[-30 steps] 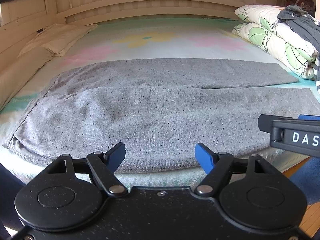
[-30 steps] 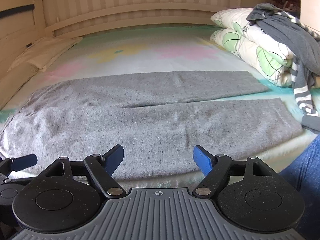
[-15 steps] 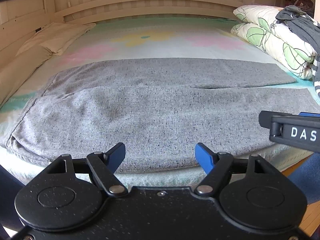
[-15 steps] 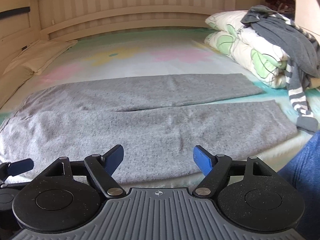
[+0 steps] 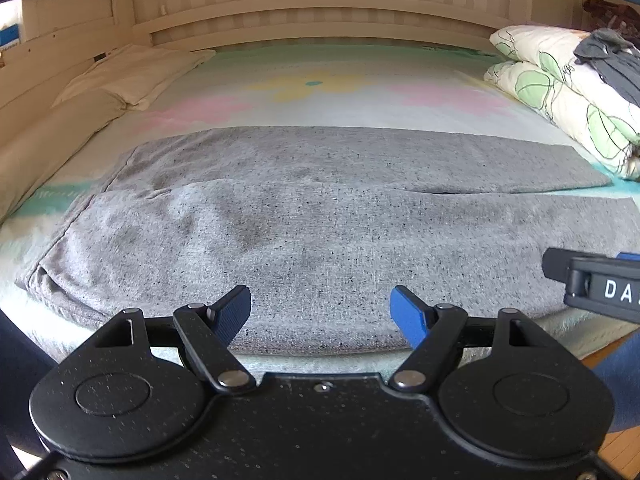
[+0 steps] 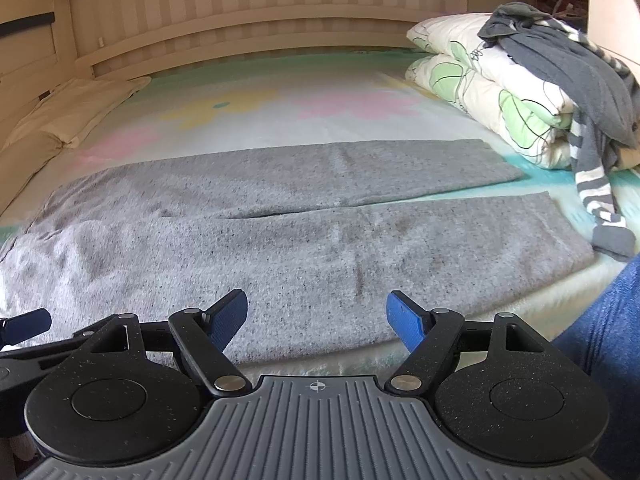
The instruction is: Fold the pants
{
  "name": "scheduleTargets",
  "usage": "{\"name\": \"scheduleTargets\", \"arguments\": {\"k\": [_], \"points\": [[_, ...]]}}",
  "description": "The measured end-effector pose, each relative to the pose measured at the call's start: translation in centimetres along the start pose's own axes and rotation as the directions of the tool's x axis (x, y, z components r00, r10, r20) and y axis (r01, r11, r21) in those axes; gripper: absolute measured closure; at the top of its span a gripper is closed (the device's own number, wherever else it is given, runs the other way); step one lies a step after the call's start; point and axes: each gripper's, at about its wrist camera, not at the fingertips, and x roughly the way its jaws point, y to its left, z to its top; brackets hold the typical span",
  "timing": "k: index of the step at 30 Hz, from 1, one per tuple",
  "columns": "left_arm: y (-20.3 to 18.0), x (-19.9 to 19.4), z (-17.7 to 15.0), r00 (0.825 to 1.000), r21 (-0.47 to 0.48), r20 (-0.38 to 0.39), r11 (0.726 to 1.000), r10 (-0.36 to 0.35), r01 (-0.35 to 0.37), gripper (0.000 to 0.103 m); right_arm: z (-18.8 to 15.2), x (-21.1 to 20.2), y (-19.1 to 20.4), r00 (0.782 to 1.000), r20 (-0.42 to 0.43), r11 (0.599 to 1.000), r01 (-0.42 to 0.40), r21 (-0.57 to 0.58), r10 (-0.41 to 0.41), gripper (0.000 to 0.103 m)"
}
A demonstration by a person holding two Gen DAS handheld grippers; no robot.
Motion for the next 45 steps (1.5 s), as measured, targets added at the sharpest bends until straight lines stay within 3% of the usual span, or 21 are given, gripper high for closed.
{"name": "scheduleTargets", "arguments": {"k": [19, 45], "points": [[0.02, -0.09, -0.02, 1.000, 0.003, 0.017, 1.000, 0.008, -0.008, 0.026, -0.07, 0.10, 0.18, 1.000, -0.007, 1.000, -0.002, -0.007, 0.002, 0.027], [0.18, 0.79, -0.24, 0.999, -0.004, -0.040, 1.000, 0.011, -0.011, 0.026, -0.13, 0.53, 0.56, 1.000, -0.014, 1.000, -0.003, -0.011, 0.003, 0.027]]}}
